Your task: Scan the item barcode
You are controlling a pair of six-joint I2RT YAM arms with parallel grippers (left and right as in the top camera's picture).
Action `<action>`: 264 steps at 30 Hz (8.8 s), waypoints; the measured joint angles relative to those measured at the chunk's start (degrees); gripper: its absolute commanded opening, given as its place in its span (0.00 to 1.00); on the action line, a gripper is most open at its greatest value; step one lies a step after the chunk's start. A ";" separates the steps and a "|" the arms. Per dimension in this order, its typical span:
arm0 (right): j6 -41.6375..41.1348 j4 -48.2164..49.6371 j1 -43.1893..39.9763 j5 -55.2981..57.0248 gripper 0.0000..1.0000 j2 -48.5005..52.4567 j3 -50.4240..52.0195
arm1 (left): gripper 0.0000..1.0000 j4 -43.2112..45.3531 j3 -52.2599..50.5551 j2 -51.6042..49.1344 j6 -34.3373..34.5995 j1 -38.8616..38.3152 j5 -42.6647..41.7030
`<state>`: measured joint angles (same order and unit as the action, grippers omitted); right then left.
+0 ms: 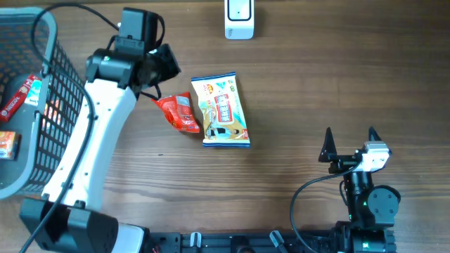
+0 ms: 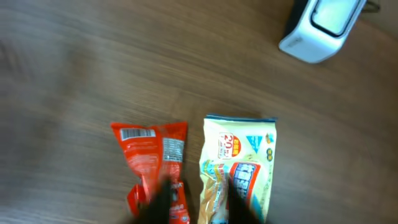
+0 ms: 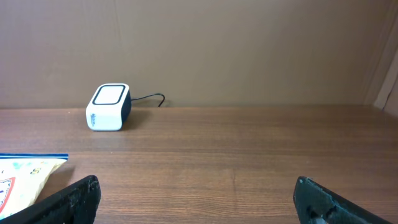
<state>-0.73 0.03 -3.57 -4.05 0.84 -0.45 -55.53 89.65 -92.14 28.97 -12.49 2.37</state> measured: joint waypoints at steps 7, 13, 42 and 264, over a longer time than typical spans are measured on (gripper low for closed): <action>0.00 0.00 -0.02 0.00 0.99 0.00 0.00 | 0.04 -0.07 -3.89 -5.64 2.71 0.00 1.44; 0.00 0.00 0.00 0.00 1.00 0.00 0.00 | 0.04 1.36 -9.60 -15.58 3.58 0.00 -1.49; 0.00 0.00 0.00 0.00 1.00 0.00 0.00 | 0.04 -14.73 6.08 -15.91 3.30 1.46 6.91; 0.00 0.00 0.00 0.00 1.00 0.00 0.00 | 1.00 -10.58 5.64 -22.71 -13.46 1.81 -23.23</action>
<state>-0.73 0.03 -3.57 -4.05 0.84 -0.45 -66.11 95.29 -114.85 15.51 -10.68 -20.86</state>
